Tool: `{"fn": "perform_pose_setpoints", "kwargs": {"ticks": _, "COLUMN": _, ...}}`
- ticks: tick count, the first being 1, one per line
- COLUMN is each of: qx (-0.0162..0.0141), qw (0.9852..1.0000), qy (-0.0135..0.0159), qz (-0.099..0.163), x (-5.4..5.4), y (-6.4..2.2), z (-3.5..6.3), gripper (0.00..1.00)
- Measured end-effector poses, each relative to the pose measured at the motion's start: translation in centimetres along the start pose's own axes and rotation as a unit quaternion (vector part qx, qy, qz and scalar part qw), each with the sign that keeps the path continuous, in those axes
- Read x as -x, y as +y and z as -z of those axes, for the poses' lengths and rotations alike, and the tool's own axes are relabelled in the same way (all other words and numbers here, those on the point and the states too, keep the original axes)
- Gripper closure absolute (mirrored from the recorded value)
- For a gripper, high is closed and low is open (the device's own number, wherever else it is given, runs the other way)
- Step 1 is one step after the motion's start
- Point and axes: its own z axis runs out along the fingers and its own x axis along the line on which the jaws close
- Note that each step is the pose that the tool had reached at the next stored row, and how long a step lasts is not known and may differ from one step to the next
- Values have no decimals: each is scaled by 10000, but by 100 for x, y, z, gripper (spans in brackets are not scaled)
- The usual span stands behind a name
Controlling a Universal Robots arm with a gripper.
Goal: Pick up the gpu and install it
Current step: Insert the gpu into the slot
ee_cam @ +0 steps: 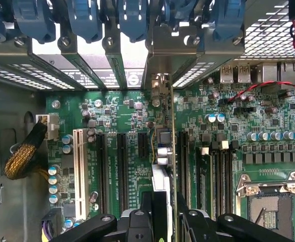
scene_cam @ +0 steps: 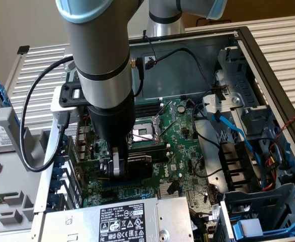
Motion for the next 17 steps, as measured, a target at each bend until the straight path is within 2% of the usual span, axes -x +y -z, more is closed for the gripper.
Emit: {"fn": "perform_pose_setpoints", "kwargs": {"ticks": 17, "qx": -13, "qw": 10000, "qy": 0, "qz": 1, "x": -2, "y": 21, "z": -22, "gripper": 72}}
